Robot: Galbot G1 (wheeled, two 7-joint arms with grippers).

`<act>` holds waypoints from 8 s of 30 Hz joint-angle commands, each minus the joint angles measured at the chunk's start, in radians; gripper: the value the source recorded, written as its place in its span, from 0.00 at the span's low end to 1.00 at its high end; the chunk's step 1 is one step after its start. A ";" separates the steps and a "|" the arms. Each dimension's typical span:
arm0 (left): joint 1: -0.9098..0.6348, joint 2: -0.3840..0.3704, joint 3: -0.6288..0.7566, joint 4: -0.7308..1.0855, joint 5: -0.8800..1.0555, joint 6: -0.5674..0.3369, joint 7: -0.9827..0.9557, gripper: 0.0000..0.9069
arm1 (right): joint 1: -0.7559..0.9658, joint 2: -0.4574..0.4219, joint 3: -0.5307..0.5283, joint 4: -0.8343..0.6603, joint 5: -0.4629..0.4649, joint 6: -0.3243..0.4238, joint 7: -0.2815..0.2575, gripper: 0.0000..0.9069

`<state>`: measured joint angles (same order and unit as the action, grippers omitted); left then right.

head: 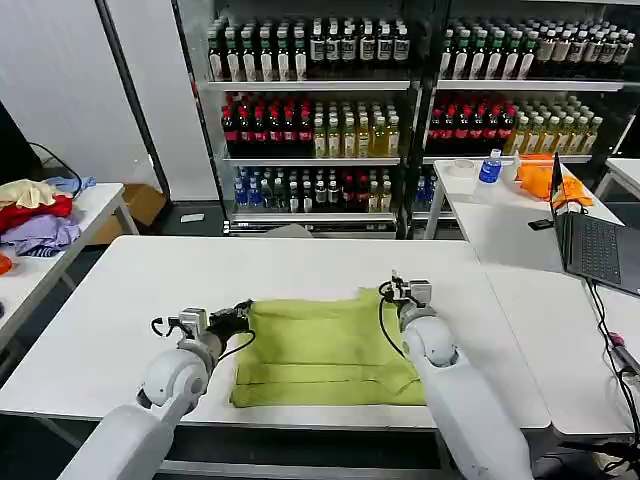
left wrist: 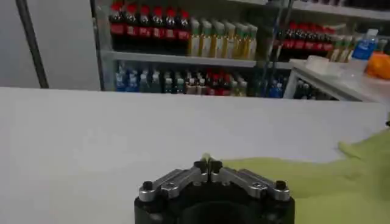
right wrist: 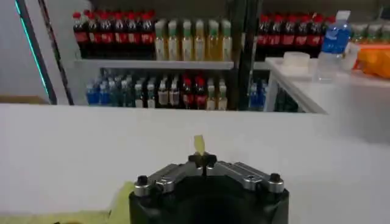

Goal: Fold and organize the clothes.

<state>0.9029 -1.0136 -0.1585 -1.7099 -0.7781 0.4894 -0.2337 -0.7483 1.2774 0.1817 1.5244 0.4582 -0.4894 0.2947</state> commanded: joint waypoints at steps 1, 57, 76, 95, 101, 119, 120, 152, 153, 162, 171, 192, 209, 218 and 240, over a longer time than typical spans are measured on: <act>0.113 0.044 -0.057 -0.139 -0.026 -0.006 0.004 0.02 | -0.163 -0.079 0.052 0.272 0.003 0.004 -0.003 0.00; 0.359 0.043 -0.106 -0.249 0.184 -0.038 0.003 1.00 | -0.580 -0.061 0.193 0.528 -0.114 -0.049 0.016 1.00; 0.396 -0.115 -0.073 -0.241 0.088 -0.025 -0.124 0.08 | -0.687 -0.037 0.262 0.615 -0.149 -0.032 0.026 1.00; 0.442 -0.136 -0.090 -0.293 0.036 -0.063 -0.097 0.02 | -0.735 -0.028 0.329 0.658 -0.150 0.008 0.028 1.00; 0.413 -0.052 -0.187 -0.298 -0.028 -0.059 -0.086 0.02 | -0.734 -0.055 0.353 0.646 -0.156 0.037 0.014 1.00; 0.331 0.243 -0.571 -0.038 -0.229 -0.019 -0.021 0.02 | -0.618 -0.076 0.283 0.594 -0.149 0.041 0.009 1.00; 0.332 0.245 -0.575 -0.046 -0.242 -0.014 -0.022 0.02 | -0.615 -0.077 0.279 0.595 -0.151 0.040 0.008 1.00; 0.242 -0.041 -0.106 -0.339 -0.468 0.025 -0.096 0.02 | -0.579 -0.120 0.257 0.583 -0.152 0.049 -0.002 1.00; 0.239 -0.046 -0.093 -0.333 -0.457 0.025 -0.094 0.02 | -0.574 -0.117 0.253 0.580 -0.153 0.049 -0.002 1.00; 0.188 -0.095 -0.010 -0.240 -0.384 0.007 -0.096 0.02 | -0.562 -0.113 0.239 0.577 -0.155 0.050 -0.003 1.00; 0.150 -0.131 0.010 -0.187 -0.272 0.002 -0.043 1.00 | -0.557 -0.115 0.237 0.578 -0.154 0.049 -0.003 1.00; 0.272 -0.035 -0.245 -0.251 -0.188 0.001 -0.013 1.00 | -0.541 -0.114 0.221 0.578 -0.153 0.044 -0.011 1.00; 0.275 -0.003 -0.272 -0.130 -0.314 0.088 0.050 1.00 | -0.536 -0.115 0.203 0.580 -0.154 0.035 -0.009 1.00; 0.242 -0.002 -0.230 -0.019 -0.320 0.090 0.131 1.00 | -0.566 -0.127 0.224 0.603 -0.152 0.034 -0.010 1.00; 0.246 -0.052 -0.251 -0.017 -0.460 0.088 0.188 0.02 | -0.618 -0.153 0.256 0.649 -0.142 0.034 -0.007 1.00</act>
<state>1.1487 -1.0508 -0.3958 -1.7456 -1.1854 0.5737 -0.0674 -1.3548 1.1271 0.4328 2.1637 0.3146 -0.4552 0.2867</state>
